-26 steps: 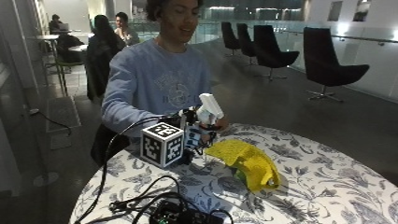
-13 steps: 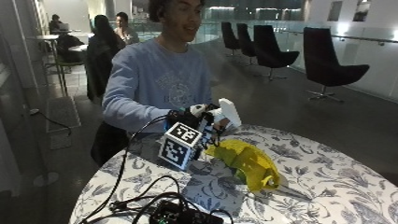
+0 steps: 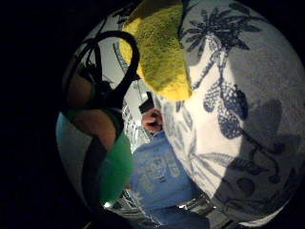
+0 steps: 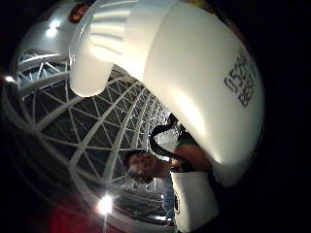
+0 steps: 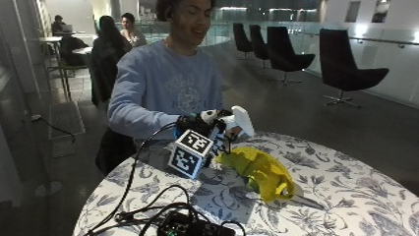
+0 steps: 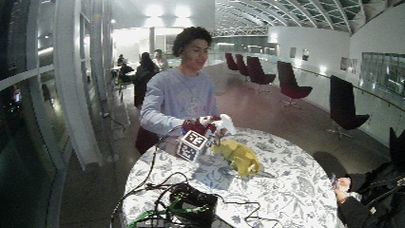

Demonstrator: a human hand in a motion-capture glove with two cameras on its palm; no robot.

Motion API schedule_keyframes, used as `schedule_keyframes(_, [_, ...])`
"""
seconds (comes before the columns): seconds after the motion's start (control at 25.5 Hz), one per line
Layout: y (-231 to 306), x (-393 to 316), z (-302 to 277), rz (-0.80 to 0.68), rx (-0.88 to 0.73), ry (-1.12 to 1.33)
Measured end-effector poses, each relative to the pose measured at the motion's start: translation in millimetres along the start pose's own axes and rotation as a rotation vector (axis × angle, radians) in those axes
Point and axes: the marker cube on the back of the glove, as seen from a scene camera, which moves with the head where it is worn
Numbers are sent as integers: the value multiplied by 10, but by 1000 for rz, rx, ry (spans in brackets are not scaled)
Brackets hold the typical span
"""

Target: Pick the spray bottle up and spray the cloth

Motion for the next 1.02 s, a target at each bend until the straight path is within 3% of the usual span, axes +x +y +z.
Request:
schedule_keyframes(0.67, [-72,7,109,3,-4,20])
schedule_keyframes(1.02, [-337,-413,804,-516,-6,190])
